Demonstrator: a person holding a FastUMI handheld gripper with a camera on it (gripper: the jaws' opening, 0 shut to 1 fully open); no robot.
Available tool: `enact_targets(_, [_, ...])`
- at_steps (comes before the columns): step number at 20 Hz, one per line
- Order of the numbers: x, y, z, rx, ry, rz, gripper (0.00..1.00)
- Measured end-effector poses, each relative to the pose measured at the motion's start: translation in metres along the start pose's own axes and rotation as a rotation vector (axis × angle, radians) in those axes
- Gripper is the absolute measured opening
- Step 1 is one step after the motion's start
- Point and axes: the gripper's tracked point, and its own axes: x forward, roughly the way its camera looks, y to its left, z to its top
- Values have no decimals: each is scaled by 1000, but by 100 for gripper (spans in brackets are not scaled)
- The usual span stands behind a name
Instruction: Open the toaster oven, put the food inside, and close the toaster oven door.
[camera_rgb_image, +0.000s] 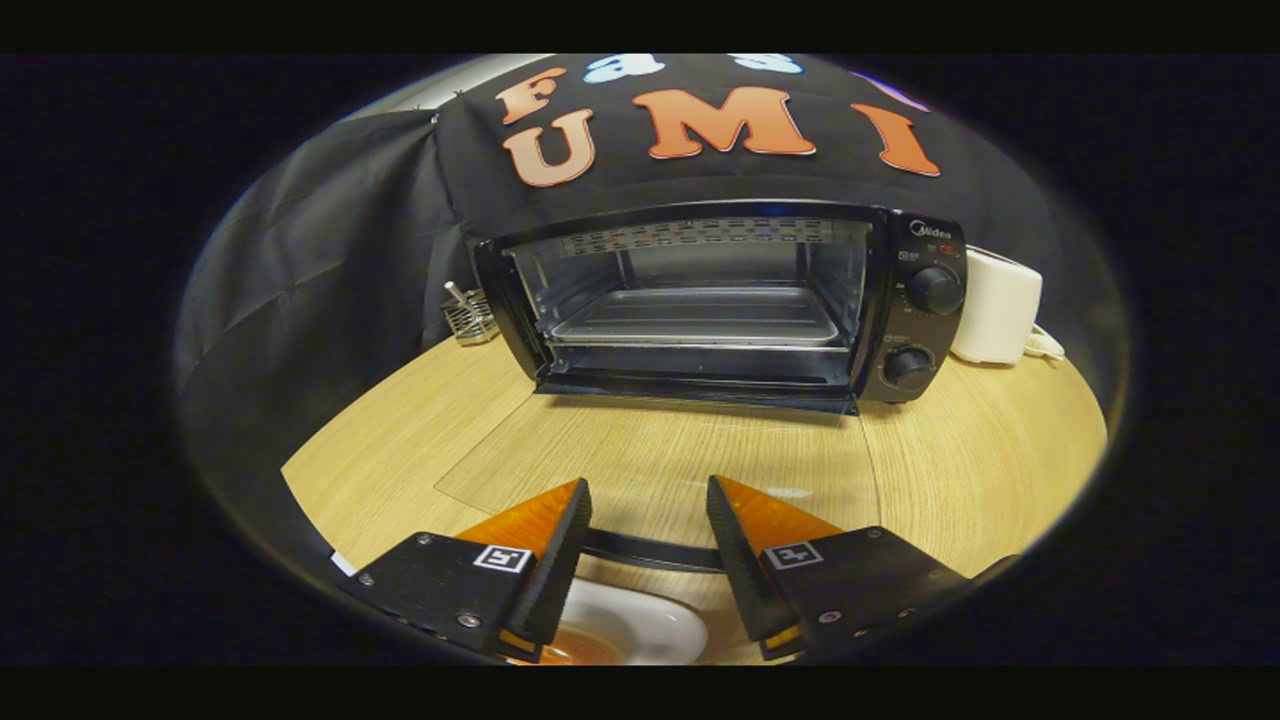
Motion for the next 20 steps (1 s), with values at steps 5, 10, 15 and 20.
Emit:
enact_targets(5, [-26, 1, -8, -119, -48, -51, 76])
enact_targets(10, [-66, 27, -28, -127, -53, 63, 84])
enact_targets(15, [-99, 41, -76, -209, 64, 141, 84])
enact_targets(20, [-108, 53, -90, -190, 94, 187, 84])
